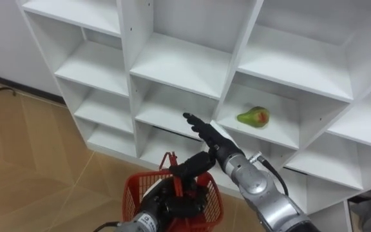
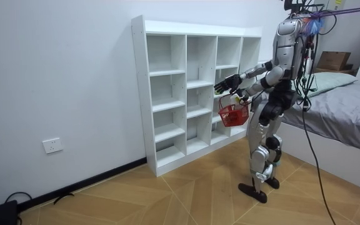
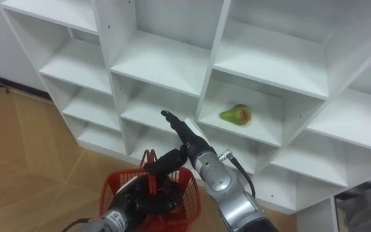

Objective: Collect fruits from the closet

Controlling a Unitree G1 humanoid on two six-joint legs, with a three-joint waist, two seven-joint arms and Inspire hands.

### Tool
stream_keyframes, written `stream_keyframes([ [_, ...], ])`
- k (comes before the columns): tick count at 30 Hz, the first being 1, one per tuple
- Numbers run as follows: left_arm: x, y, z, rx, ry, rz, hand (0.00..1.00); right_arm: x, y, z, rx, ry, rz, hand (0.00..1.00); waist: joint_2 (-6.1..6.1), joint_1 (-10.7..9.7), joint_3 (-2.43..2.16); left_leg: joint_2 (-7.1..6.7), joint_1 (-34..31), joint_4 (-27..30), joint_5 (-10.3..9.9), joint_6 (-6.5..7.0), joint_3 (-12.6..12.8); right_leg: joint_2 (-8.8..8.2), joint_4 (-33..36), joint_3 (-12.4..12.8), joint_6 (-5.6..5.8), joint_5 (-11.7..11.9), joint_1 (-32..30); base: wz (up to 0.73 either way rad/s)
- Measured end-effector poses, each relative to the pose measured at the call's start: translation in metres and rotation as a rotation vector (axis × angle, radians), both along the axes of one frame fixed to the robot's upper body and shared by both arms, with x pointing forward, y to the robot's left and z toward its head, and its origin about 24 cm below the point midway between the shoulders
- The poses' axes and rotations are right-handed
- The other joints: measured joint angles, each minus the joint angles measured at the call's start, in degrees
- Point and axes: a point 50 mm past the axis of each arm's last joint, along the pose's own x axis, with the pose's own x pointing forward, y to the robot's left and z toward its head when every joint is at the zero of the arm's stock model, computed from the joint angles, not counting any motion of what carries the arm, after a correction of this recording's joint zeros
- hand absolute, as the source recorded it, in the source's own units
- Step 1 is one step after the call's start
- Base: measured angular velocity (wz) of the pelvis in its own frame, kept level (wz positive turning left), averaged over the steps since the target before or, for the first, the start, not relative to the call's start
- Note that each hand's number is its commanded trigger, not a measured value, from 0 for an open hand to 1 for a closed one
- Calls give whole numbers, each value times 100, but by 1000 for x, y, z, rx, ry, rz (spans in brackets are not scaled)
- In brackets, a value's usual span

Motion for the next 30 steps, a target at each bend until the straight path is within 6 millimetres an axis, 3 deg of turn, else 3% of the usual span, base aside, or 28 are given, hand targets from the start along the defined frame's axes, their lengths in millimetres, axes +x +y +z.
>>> stream_keyframes([
  [6,1,1,0,0,-1,14,100,1,-3,1,4,-2,-18,0,-4,-17,-2,-2,7,1,0,0,6,0,1,7,-1,1,4,0],
  [15,9,22,1,59,-11,137,100,1,-27,5,-6,-35,-86,0,-9,-106,-13,1,90,-13,-4,0,40,5,-6,30,0,0,80,0],
  [19,9,36,0,104,-13,187,100,-11,-43,1,18,-37,-167,0,19,-111,-18,-1,254,-103,-3,0,74,6,-24,69,7,-4,189,-6],
  [23,6,53,-2,129,-1,275,100,-18,-65,-4,18,-18,-252,0,81,-121,-60,3,299,-139,-5,3,158,10,-12,168,13,-12,167,-11],
  [30,-4,78,-7,176,26,369,100,-14,-94,4,11,-73,-381,0,95,-167,-67,1,367,-131,-25,12,182,8,-10,203,14,-12,226,-3],
])
